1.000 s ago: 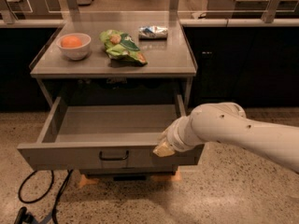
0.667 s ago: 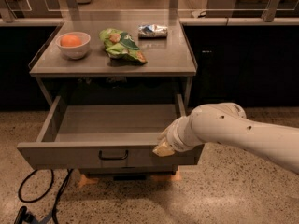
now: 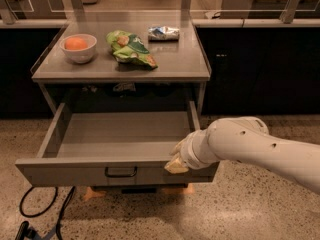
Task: Open top drawer
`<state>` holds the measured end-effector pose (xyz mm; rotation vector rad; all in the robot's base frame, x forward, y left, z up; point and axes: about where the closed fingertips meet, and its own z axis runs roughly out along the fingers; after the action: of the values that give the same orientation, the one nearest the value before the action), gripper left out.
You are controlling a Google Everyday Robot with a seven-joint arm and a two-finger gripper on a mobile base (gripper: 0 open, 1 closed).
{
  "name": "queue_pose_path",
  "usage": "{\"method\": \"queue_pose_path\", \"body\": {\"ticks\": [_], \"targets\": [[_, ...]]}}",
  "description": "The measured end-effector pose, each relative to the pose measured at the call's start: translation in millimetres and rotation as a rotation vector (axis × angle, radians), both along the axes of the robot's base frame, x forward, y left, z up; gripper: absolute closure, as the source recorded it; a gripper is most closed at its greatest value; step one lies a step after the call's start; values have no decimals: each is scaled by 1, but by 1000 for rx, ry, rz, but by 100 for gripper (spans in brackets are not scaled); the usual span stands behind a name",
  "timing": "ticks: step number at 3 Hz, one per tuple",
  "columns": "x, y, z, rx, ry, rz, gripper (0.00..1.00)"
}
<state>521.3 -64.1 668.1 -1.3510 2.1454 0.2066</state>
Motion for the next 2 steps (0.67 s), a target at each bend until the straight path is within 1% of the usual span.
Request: {"method": "queue_pose_path", "body": {"ticks": [2], "targets": [[0,0,0,0,0,0,34]]}}
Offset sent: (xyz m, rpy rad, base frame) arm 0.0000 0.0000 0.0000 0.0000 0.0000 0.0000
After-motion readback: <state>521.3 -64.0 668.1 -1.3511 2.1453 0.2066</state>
